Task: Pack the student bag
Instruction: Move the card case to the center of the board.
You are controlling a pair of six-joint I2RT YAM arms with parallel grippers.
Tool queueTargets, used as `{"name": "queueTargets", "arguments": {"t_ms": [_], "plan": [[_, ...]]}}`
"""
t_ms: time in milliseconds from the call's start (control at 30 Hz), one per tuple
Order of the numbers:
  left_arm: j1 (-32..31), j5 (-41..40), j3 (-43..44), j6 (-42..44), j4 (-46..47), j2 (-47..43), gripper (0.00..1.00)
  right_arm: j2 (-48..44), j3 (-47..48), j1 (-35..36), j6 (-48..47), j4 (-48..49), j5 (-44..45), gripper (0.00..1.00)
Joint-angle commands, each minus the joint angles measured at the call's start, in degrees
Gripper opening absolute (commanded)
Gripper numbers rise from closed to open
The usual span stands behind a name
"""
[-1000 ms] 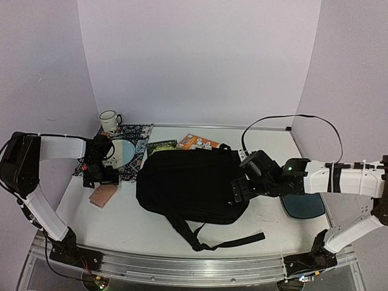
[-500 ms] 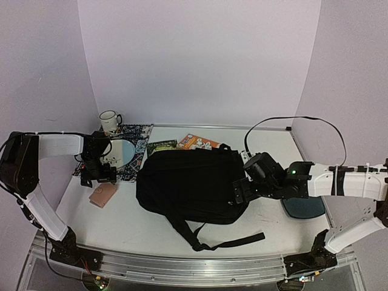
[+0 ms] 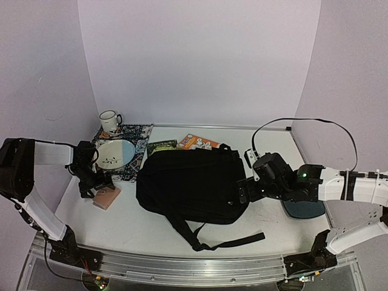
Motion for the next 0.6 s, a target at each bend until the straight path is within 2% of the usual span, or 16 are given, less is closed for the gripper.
{"name": "queueTargets", "arguments": {"t_ms": [0,200,333,467,567], "plan": [[-0.79,11.82,-3.56,-3.79,1.07,-7.6,0.99,-1.64,-1.04,-0.27,0.2,-0.42,0.78,0.98],[-5.75,11.51,-7.61,-9.39,1.05,-14.43,0.99,-0.35,-0.56,-0.28,0.27,-0.28,0.54,0.98],[-11.09,1.69,-7.05,-13.68,-0.65,-16.25,0.99,0.33,0.18,-0.24,0.07,-0.11,0.26,0.98],[-12.71,-9.39,-5.44,-16.31,-4.04,-16.39,0.99,0.51,0.63,-0.26,-0.31,-0.02,-0.34,0.98],[-13.85,-14.41,-3.45,-16.57,-6.68,-16.04,0.99,0.16,0.36,-0.27,-0.31,-0.01,-0.39,0.98]]}}
